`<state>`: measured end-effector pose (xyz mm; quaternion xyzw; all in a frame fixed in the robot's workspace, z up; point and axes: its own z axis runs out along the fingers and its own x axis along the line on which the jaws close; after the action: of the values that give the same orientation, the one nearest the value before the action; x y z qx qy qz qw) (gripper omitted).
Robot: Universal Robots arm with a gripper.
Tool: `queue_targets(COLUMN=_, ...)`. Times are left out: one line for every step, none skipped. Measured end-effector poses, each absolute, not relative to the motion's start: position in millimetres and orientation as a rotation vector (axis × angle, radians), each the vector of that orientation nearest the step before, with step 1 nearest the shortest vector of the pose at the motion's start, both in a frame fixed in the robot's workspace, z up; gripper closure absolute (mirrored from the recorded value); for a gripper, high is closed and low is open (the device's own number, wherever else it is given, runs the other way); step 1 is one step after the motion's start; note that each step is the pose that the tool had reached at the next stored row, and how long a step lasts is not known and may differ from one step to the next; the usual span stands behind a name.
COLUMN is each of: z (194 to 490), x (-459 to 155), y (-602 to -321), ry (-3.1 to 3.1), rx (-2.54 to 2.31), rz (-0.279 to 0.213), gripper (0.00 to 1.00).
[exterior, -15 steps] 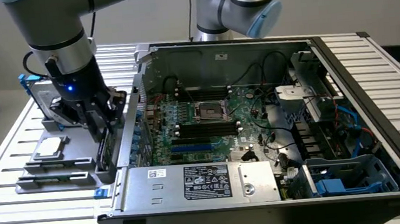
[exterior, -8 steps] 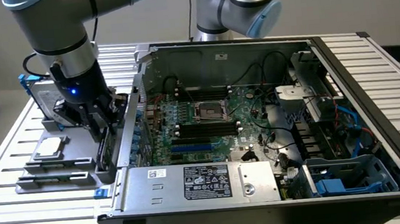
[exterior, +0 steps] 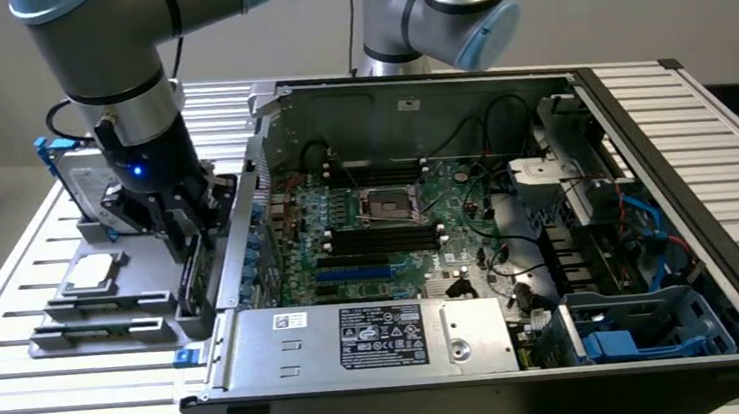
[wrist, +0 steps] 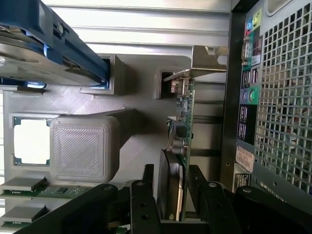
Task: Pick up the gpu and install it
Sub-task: 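Pick up the gpu and move the gpu toward the slot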
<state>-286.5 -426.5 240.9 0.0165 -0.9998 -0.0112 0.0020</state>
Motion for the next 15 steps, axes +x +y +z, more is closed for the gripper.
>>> queue_targets(z=240.4, x=-286.7, y=-426.3, ry=-3.137, rx=0.048, rz=-0.034, gripper=0.58)
queue_targets(z=239.9, x=-286.8, y=-426.1, ry=-3.137, rx=0.045, rz=-0.034, gripper=0.58)
queue_targets(z=239.4, x=-286.9, y=-425.9, ry=-3.137, rx=0.041, rz=-0.034, gripper=0.58)
queue_targets(z=239.0, x=-287.1, y=-425.7, ry=-3.137, rx=0.038, rz=-0.033, gripper=0.60)
queue_targets(z=238.6, x=-287.3, y=-425.5, ry=-3.137, rx=0.034, rz=-0.033, gripper=0.67)
queue_targets(z=238.3, x=-287.3, y=-425.4, ry=-3.137, rx=0.031, rz=-0.032, gripper=0.73)
queue_targets(z=238.1, x=-287.5, y=-425.3, ry=-3.137, rx=0.027, rz=-0.032, gripper=0.74)
queue_targets(z=237.9, x=-287.6, y=-425.2, ry=-3.137, rx=0.024, rz=-0.031, gripper=0.74)
queue_targets(z=237.6, x=-287.7, y=-425.1, ry=-3.137, rx=0.021, rz=-0.031, gripper=0.74)
queue_targets(z=237.5, x=-287.9, y=-425.1, ry=-3.137, rx=0.017, rz=-0.031, gripper=0.74)
queue_targets(z=237.3, x=-288.0, y=-425.0, ry=-3.137, rx=0.015, rz=-0.032, gripper=0.74)
queue_targets(z=237.3, x=-288.1, y=-424.9, ry=-3.137, rx=0.012, rz=-0.032, gripper=0.74)
queue_targets(z=237.3, x=-288.2, y=-424.9, ry=-3.137, rx=0.010, rz=-0.032, gripper=0.74)
queue_targets(z=237.2, x=-288.3, y=-424.9, ry=-3.138, rx=0.008, rz=-0.032, gripper=0.74)
queue_targets(z=237.2, x=-288.4, y=-424.9, ry=-3.137, rx=0.005, rz=-0.032, gripper=0.74)
